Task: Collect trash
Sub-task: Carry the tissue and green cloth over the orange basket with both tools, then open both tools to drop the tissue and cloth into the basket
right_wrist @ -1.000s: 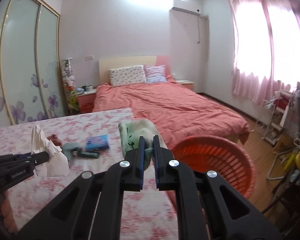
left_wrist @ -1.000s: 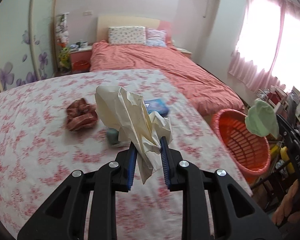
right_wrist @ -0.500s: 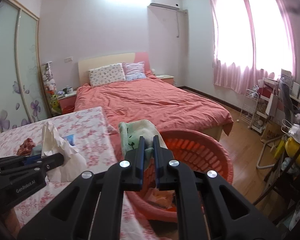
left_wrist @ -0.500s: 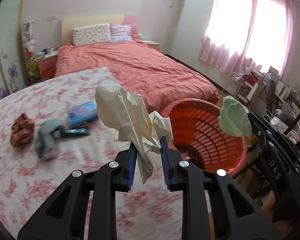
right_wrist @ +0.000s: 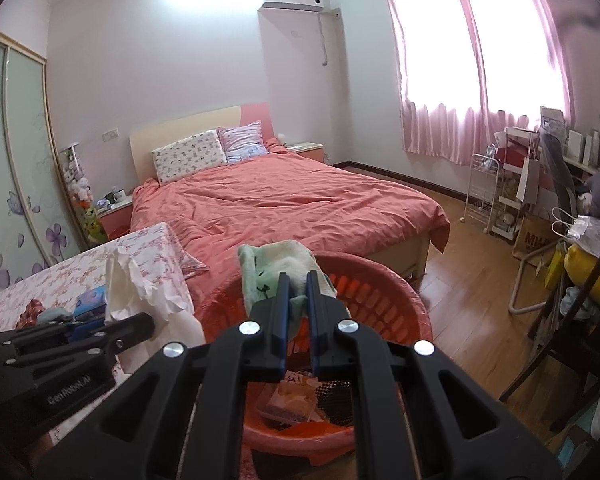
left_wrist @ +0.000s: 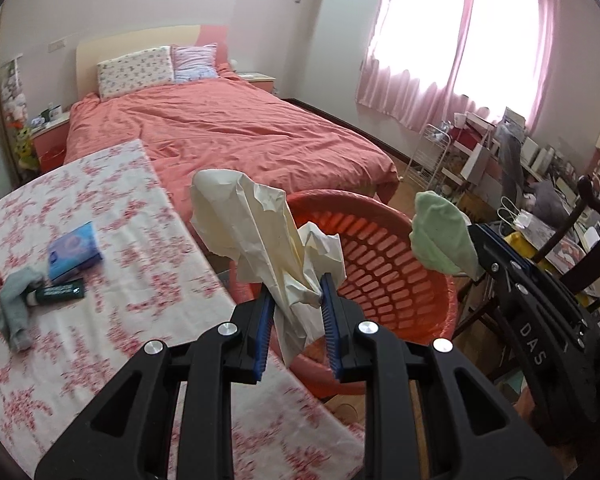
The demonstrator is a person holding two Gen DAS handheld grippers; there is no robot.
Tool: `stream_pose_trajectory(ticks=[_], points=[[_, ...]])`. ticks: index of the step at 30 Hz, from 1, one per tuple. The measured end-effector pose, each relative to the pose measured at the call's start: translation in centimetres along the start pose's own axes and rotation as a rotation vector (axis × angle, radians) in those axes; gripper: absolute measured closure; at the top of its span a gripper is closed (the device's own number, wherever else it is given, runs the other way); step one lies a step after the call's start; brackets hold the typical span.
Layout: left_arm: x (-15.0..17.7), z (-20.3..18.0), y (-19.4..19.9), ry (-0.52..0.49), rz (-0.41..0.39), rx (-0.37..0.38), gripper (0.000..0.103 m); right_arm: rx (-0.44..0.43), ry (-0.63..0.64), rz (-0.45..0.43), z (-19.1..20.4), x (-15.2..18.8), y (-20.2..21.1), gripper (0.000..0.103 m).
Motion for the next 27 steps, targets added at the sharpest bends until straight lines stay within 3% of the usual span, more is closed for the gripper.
stream_pose_trajectory(ticks=[24, 27], points=[[0.3, -2.6, -4.5, -0.02, 0.069, 0.046, 0.079, -0.024, -0.067, 0.059, -1.7, 0.5, -3.9, 0.091], [0.5, -2.6, -4.7, -0.016, 0.073, 0.043, 0.069, -0.03, -0.089, 0.075, -2.1, 0.7, -4.5, 0.083]])
Point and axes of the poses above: each gripper's, at about its wrist camera, not at the fingertips, and y roughly against the way its jaws point, z to its left, x to its underside, the point moved 8 cm from there along -y, roughly the way its jaws point, and after that the axes turned 9 degrees about x, right-handed, at the moved point
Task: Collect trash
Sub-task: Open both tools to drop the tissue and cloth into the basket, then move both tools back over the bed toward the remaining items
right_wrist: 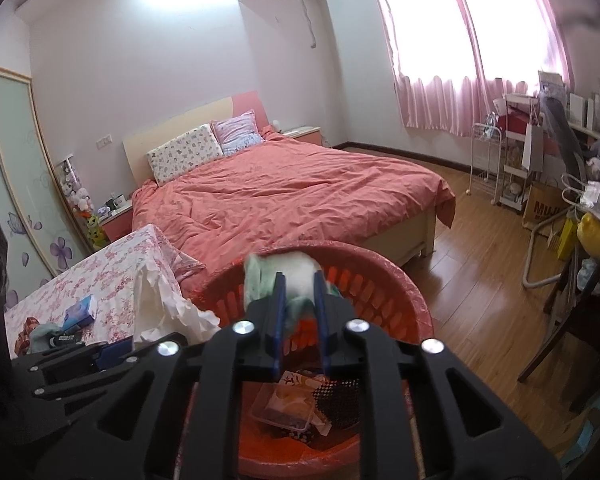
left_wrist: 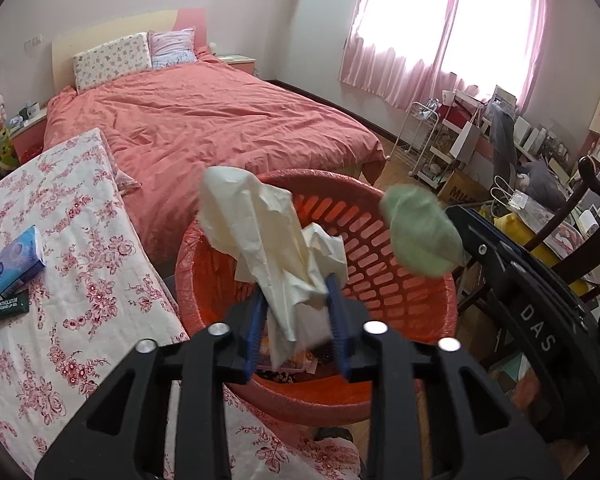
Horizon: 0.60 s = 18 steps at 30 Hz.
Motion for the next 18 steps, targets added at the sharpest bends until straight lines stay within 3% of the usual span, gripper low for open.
stream_pose_trajectory(ticks=[4, 11, 18], points=[[0.3, 0.6, 0.0, 0.013, 0.007, -0.012, 0.061, 0.003, -0.026, 0.017, -0.6, 0.1, -0.5, 0.076], [0.8, 2.4, 0.9, 0.051, 0.007, -0.053, 0.06, 0.025, -0.016, 0.018, -0.7, 0.5, -0.3, 0.062], [1.6, 6.5, 4.2, 0.081, -0.021, -0.153, 0.056, 0.01, 0.015, 0.015, 0.8, 0.5, 0.5, 0.058]])
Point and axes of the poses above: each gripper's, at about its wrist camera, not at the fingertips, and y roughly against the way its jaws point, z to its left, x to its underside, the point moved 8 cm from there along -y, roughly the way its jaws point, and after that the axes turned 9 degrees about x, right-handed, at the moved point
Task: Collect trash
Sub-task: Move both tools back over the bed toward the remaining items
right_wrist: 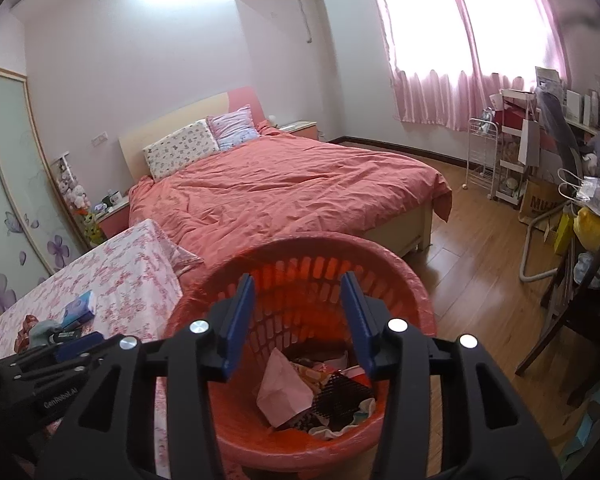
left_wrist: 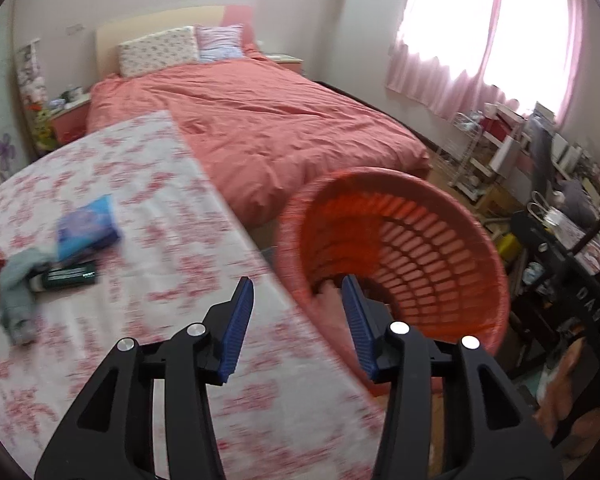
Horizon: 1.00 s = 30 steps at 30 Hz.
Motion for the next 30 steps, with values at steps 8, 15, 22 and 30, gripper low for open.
stream_pose_trajectory(ticks=[8, 15, 22, 30], points=[[1.7, 7.2, 4.4, 0.073, -0.036, -0.137, 0.056, -0.083, 0.09, 0.023, 6.2, 1.1, 1.0, 0.055], [3.6, 14.6, 9.2, 0.171, -0.076, -0.247, 0.056, -0.192, 0.195, 0.055, 14.2, 3.1, 2.3, 0.055], [5.6, 21.5, 12.9, 0.288, -0.094, -0.346, 0.056, -0.292, 0.323, 0.087, 22.9, 5.8, 3.9, 0.055], [7.4, 26.1, 15.9, 0.352, -0.119, -0.399, 0.054, -0.379, 0.399, 0.152, 30.4, 8.8, 4.3, 0.054]])
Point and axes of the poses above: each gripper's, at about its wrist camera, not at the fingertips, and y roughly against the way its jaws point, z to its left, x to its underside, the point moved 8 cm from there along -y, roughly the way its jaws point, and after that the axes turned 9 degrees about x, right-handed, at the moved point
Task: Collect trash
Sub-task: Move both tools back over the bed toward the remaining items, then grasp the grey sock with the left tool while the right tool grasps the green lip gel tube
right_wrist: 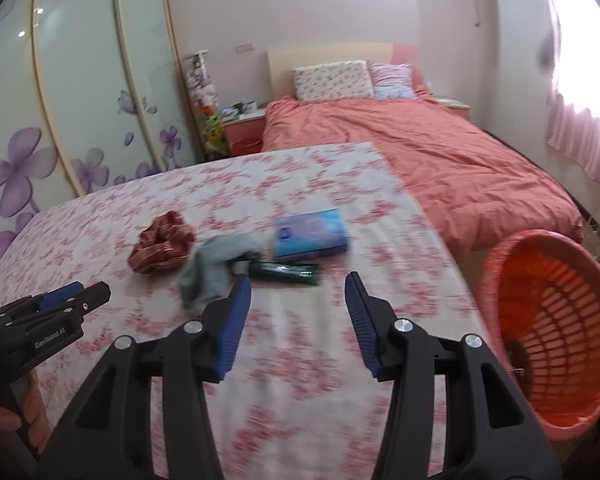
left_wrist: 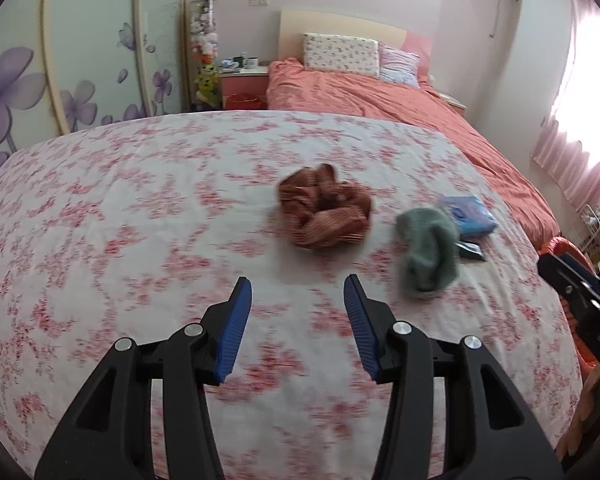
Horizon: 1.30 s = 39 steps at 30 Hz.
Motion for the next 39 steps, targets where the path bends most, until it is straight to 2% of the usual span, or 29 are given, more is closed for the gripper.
stream_pose_trajectory(ticks=[4, 7, 9, 16, 19, 21, 23, 28, 32, 39], points=[[-0.1, 1.9, 0.1, 0.025, -0.003, -0.006, 0.054, -0.027, 0.008, 0.027, 2.2, 0.0, -1.5, 0.054], [0.0, 3.0, 0.0, 0.044, -0.001, -0.004, 0.054, 0.005, 0.004, 0.031, 2.3, -0.4, -2.8, 0.057], [0.1, 3.3, -0.1, 0.047, 0.003, -0.001, 0.054, 0.012, -0.014, 0.071, 1.9, -0.4, -4.5, 0.06], [0.2, 3.8, -0.6, 0.059, 0.016, 0.009, 0.054, 0.001, 0.003, 0.183, 2.1, 0.4, -8.5, 0.06], [0.1, 3.7, -0.9, 0.062, 0.019, 0.012, 0.054, 0.0, 0.027, 0.183, 2.6, -0.1, -9.0, 0.058], [0.0, 3.7, -1.0, 0.062, 0.021, 0.013, 0.054, -0.005, 0.051, 0.192, 3.0, -0.3, -9.6, 0.048], [0.1, 3.6, -1.0, 0.062, 0.023, 0.016, 0.054, 0.001, 0.076, 0.199, 3.3, -0.4, -10.1, 0.045], [0.2, 3.4, -1.1, 0.056, 0.026, 0.018, 0.054, -0.028, 0.102, 0.227, 3.3, 0.2, -9.7, 0.047], [0.2, 3.3, -1.1, 0.061, 0.029, 0.025, 0.054, -0.107, 0.109, 0.252, 3.9, 1.2, -8.2, 0.057], [0.2, 2.8, -0.7, 0.055, 0.025, 0.03, 0.054, -0.063, 0.114, 0.214, 4.3, 0.4, -8.5, 0.057]])
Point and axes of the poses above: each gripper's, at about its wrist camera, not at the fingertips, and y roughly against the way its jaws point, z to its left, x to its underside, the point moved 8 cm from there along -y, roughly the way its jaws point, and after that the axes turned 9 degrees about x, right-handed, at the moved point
